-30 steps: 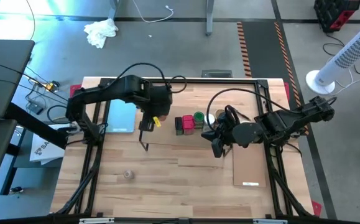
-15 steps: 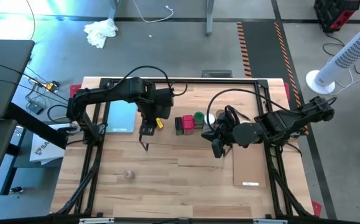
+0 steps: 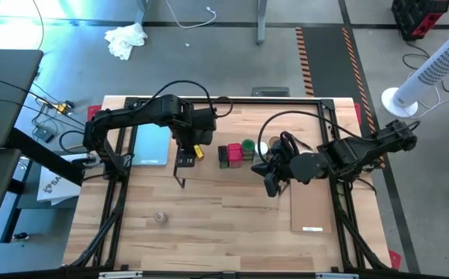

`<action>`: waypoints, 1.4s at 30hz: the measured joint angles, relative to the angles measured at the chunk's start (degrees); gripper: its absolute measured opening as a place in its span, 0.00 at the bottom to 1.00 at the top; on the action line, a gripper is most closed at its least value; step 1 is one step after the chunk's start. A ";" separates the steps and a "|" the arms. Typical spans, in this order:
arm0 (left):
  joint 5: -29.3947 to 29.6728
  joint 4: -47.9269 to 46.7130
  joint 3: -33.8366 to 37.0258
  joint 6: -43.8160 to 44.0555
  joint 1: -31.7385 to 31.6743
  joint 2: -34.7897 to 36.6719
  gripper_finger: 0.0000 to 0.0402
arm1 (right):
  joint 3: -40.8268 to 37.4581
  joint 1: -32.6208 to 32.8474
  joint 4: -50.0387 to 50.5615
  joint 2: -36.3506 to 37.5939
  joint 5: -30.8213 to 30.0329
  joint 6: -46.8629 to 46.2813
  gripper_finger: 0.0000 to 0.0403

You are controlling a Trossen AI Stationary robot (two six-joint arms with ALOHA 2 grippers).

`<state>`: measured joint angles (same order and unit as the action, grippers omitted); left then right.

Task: Shelf spices
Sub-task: Put the black seasoning bottle on the shelf

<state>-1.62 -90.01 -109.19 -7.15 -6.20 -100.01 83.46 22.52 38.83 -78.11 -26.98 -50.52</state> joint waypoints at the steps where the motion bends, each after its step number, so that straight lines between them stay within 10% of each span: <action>1: 1.55 -0.01 0.02 -0.30 0.02 0.02 0.53 | 0.00 0.00 0.02 0.00 0.08 0.00 0.00; 28: 0.93 2.74 0.02 3.93 0.22 -0.54 0.54 | 0.00 0.02 0.97 0.00 -0.66 -0.94 0.00; 42: 1.33 0.00 0.00 0.87 0.33 -1.60 0.84 | 0.00 0.00 1.69 0.00 -1.85 -1.04 0.00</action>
<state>-0.28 -90.01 -109.19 -6.27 -5.87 -101.60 83.46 22.52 40.52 -78.11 -28.83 -51.57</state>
